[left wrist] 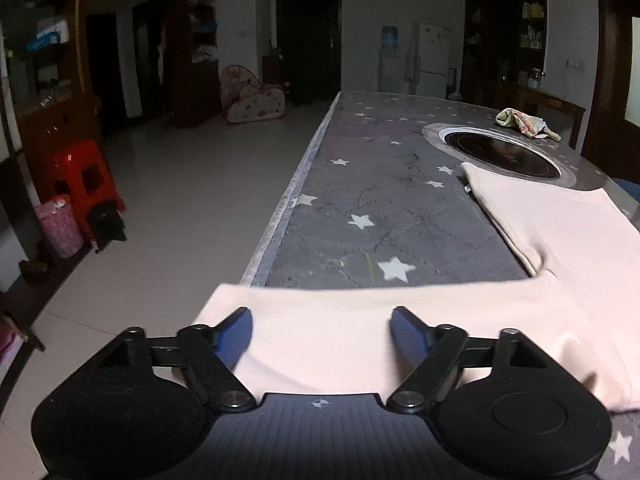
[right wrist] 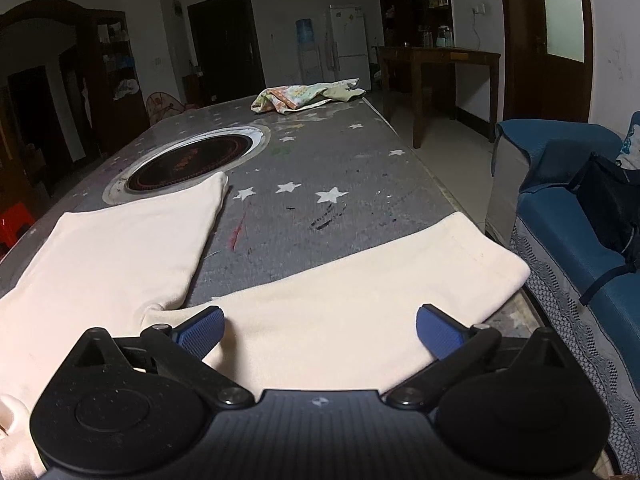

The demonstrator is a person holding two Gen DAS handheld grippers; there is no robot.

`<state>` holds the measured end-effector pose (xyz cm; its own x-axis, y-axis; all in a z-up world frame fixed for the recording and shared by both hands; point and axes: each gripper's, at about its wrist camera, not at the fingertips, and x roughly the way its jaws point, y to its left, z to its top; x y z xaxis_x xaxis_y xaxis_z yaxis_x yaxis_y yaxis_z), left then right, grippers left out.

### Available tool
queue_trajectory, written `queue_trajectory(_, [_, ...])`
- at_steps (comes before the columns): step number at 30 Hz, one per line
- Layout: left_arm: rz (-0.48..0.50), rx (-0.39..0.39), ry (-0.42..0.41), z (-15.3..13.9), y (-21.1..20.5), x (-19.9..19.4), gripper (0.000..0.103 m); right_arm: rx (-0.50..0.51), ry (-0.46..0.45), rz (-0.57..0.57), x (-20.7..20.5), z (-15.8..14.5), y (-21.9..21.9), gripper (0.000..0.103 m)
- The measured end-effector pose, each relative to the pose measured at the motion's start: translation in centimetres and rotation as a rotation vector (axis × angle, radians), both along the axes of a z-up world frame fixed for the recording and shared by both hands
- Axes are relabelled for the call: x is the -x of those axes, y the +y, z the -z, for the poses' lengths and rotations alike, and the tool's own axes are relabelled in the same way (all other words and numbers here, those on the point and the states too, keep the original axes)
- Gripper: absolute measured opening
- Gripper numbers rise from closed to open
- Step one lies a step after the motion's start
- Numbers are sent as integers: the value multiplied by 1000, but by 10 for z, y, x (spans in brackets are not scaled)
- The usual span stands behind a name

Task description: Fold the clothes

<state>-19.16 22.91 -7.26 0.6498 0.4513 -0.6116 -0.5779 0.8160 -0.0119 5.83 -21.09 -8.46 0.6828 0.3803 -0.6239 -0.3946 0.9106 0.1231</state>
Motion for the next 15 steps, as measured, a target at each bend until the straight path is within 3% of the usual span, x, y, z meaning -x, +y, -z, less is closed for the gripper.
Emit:
queue_trajectory(7, [34,0,30,1,21,-15,85,104,-10,-33,1,2,12,103])
queue_trajectory(12, [40,-27,63,0,27,-22,95,119,-9,-74,2,1,8,103])
queue_trajectory(15, [22,-28,76,-2,28,-23,96,124,-6,-83,6,0,5,103])
